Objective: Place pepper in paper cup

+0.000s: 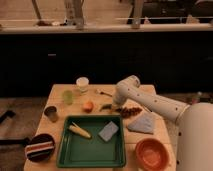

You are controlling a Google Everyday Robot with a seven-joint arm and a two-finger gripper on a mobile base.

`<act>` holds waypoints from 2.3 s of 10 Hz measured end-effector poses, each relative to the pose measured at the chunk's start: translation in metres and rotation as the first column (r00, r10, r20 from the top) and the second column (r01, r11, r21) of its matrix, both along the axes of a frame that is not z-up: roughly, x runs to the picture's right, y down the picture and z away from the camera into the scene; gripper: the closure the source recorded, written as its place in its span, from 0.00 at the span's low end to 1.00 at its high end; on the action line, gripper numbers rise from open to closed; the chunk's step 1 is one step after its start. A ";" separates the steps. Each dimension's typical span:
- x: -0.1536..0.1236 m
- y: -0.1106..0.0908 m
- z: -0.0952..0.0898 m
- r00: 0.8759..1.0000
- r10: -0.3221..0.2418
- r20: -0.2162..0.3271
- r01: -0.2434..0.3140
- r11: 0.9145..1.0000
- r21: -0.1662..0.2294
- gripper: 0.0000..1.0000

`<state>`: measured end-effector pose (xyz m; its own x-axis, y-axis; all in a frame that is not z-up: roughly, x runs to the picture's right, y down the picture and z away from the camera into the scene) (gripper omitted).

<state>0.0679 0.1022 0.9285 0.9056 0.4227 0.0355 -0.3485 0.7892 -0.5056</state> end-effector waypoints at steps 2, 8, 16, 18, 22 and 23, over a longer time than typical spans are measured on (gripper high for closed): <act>0.004 -0.017 -0.019 0.999 0.028 0.022 -0.029 0.999 0.035 1.00; -0.015 -0.085 -0.106 0.998 0.029 0.061 -0.039 0.982 0.183 1.00; -0.118 -0.133 -0.160 0.973 -0.101 0.207 0.031 0.948 0.317 1.00; -0.119 -0.136 -0.162 0.968 -0.116 0.221 0.039 0.945 0.325 1.00; -0.120 -0.136 -0.161 0.968 -0.116 0.224 0.039 0.945 0.325 1.00; -0.121 -0.136 -0.160 0.967 -0.112 0.227 0.033 0.945 0.327 1.00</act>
